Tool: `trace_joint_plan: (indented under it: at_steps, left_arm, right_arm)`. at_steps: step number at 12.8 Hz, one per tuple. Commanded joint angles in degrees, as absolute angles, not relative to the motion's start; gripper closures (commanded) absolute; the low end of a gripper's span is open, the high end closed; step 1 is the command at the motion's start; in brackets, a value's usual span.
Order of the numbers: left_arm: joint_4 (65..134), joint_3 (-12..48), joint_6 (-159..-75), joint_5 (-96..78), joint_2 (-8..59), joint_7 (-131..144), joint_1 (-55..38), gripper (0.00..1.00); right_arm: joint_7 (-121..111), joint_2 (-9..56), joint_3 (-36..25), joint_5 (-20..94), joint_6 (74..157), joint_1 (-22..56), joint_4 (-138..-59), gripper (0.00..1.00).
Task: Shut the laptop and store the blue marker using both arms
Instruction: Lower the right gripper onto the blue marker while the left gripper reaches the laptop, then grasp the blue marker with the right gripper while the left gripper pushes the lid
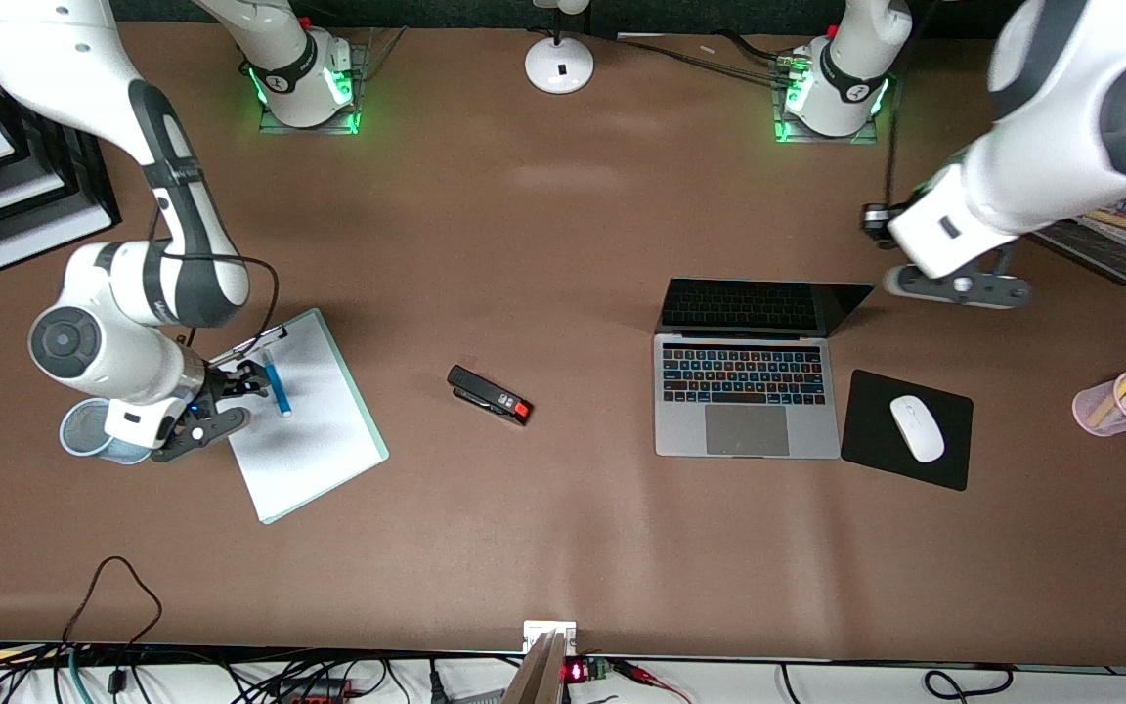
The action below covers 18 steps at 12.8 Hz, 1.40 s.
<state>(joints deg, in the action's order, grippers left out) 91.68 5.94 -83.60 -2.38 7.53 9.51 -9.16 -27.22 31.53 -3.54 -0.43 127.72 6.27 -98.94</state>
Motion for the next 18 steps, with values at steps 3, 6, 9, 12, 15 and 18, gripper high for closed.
trace_joint_plan:
  at_steps: [3, 6, 9, 12, 15, 18]
  left_arm:
    - [112.11, 8.52, -99.46, -3.52, -1.13, 13.44, -8.7, 1.0]
    - [121.36, 10.19, -109.66, -3.52, -3.08, 14.06, -8.53, 1.0]
    - [125.5, 10.63, -118.62, -3.52, -2.03, 14.68, -8.7, 1.0]
    - [125.16, 10.72, -127.06, -3.52, 3.06, 15.82, -9.05, 1.0]
    - [122.1, 10.63, -130.52, -2.9, 6.75, 16.17, -8.62, 1.0]
    - [119.18, 10.46, -134.01, -2.9, 11.32, 16.08, -8.61, 1.0]
  right_arm:
    - [-29.79, 34.18, -1.93, 0.0, 129.9, 6.15, -98.7, 0.34]
    - [-29.79, 35.94, -1.15, 0.0, 130.52, 6.15, -98.7, 0.44]
    - [-29.79, 37.7, -1.14, 0.0, 131.22, 6.15, -98.7, 0.53]
    - [-29.79, 38.67, -1.14, 0.0, 132.19, 6.24, -98.53, 0.62]
    - [-29.71, 39.02, -1.06, 0.09, 132.19, 6.24, -98.44, 0.79]
    - [-29.09, 38.94, -1.05, 0.18, 132.01, 6.24, -98.09, 1.0]
